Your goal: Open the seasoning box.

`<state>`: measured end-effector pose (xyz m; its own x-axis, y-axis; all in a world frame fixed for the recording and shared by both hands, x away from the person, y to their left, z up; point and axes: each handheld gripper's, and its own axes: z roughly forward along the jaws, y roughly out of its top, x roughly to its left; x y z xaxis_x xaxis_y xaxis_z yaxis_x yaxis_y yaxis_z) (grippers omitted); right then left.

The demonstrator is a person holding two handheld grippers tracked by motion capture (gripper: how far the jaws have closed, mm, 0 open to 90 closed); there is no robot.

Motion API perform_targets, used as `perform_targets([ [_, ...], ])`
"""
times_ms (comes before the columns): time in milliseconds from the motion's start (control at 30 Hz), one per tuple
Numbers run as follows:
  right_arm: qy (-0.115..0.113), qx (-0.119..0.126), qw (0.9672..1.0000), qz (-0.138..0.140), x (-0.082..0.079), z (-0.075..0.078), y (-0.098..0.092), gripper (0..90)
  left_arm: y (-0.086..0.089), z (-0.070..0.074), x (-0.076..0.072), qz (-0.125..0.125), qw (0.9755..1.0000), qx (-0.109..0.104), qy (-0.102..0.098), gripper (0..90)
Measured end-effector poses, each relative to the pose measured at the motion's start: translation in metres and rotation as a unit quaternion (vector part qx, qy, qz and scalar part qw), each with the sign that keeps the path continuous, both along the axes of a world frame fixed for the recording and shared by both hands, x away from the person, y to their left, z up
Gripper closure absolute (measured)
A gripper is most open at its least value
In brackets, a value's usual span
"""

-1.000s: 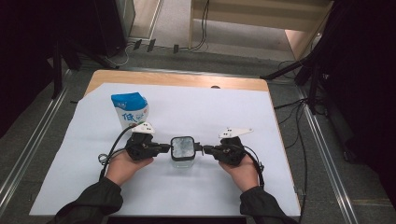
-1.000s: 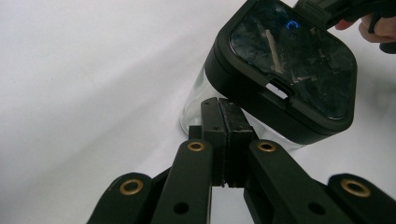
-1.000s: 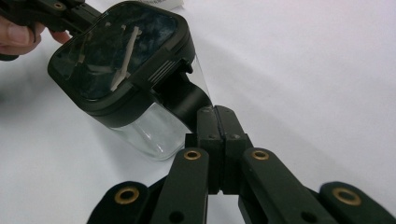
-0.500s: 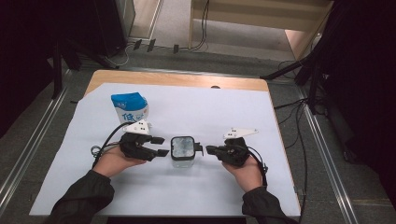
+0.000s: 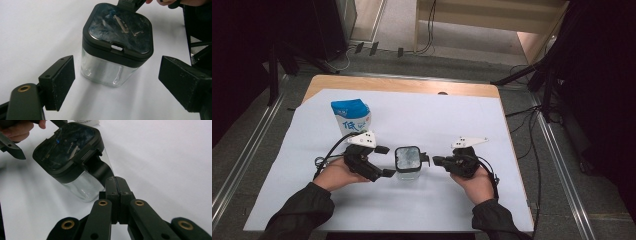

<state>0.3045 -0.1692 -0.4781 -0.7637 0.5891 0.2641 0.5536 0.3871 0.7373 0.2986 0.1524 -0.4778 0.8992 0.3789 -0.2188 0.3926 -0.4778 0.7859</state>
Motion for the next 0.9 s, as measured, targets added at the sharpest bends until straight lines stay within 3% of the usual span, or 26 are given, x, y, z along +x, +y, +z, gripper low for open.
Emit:
perform_targets([
  [200,0.007,-0.006,0.9999,0.005,0.000,-0.003,0.004,90.0,-0.009,-0.006,0.005,0.002,0.9997,-0.008,0.022,11.0],
  [333,0.007,-0.005,0.9999,0.007,-0.001,-0.004,0.005,90.0,-0.013,-0.009,0.006,0.000,0.9999,-0.001,0.011,10.6],
  [633,0.011,-0.004,0.9999,0.004,0.001,-0.007,0.006,90.0,-0.025,-0.018,0.009,-0.006,0.9998,0.016,0.006,12.0],
  [900,0.009,-0.006,0.9999,0.003,0.000,-0.007,0.007,90.0,-0.029,-0.018,0.010,-0.003,0.9999,0.016,-0.003,12.7],
])
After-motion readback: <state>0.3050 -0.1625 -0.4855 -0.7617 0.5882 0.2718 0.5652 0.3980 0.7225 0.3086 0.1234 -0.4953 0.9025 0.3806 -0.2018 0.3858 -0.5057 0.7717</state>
